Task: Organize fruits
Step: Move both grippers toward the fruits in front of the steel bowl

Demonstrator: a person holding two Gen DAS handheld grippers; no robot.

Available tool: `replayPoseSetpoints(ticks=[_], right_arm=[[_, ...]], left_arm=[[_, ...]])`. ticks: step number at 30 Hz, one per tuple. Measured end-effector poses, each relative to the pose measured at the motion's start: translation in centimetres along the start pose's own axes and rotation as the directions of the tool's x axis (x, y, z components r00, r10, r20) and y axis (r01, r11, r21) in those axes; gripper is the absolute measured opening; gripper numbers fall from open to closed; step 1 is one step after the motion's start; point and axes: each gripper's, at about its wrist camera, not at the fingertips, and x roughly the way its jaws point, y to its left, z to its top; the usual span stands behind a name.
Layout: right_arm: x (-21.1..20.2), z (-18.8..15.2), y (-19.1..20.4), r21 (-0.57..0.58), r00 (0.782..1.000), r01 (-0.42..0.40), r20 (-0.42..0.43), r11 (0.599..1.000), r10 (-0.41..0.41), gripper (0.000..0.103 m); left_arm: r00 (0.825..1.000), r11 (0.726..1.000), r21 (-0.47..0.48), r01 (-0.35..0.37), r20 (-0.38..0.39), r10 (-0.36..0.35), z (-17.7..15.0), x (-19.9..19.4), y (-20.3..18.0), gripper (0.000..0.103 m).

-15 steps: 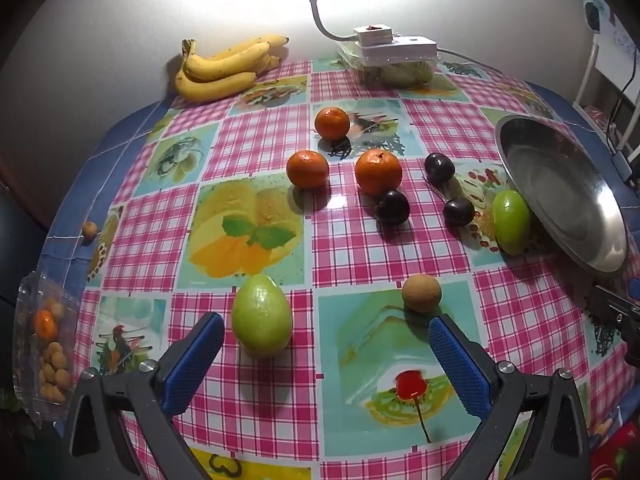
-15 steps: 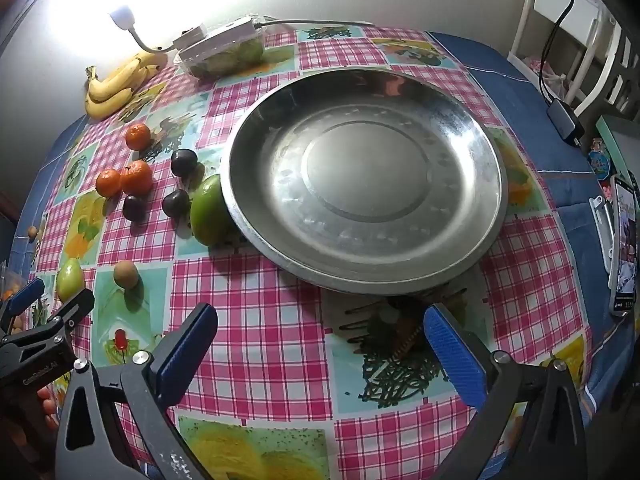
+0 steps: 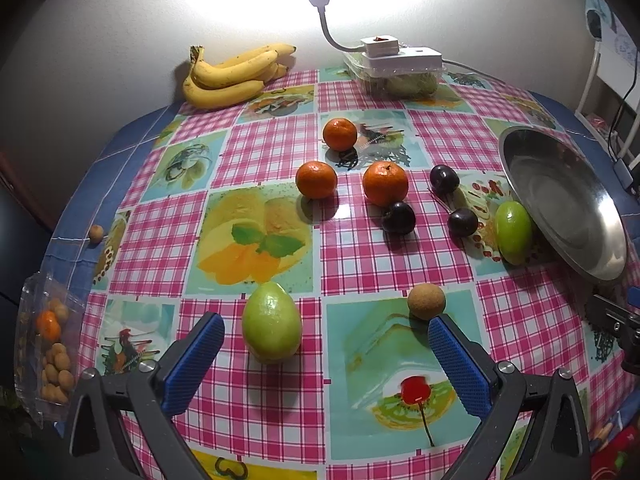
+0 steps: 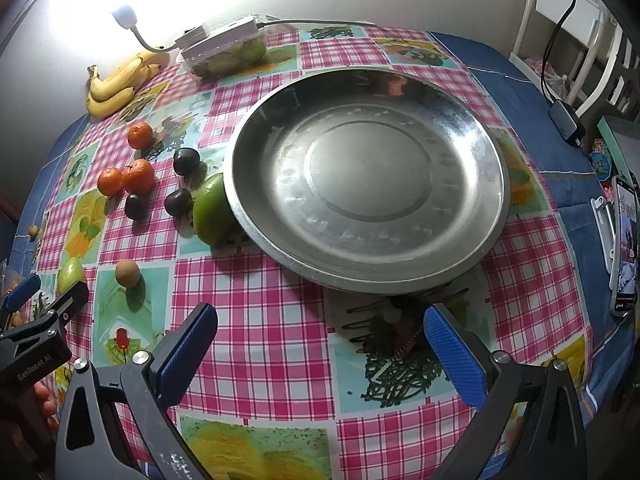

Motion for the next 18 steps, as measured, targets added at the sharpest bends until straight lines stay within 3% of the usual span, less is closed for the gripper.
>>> replayPoseSetpoints(ticks=[18], right_arm=[[-0.14,0.25,0.18,0.005,1.0,-0.015,0.006,1.0,0.015,0.103]], left_arm=[[0.999,0.999,0.023,-0.023,0.024,0.023,0.17,-0.51,0.16,0.103]])
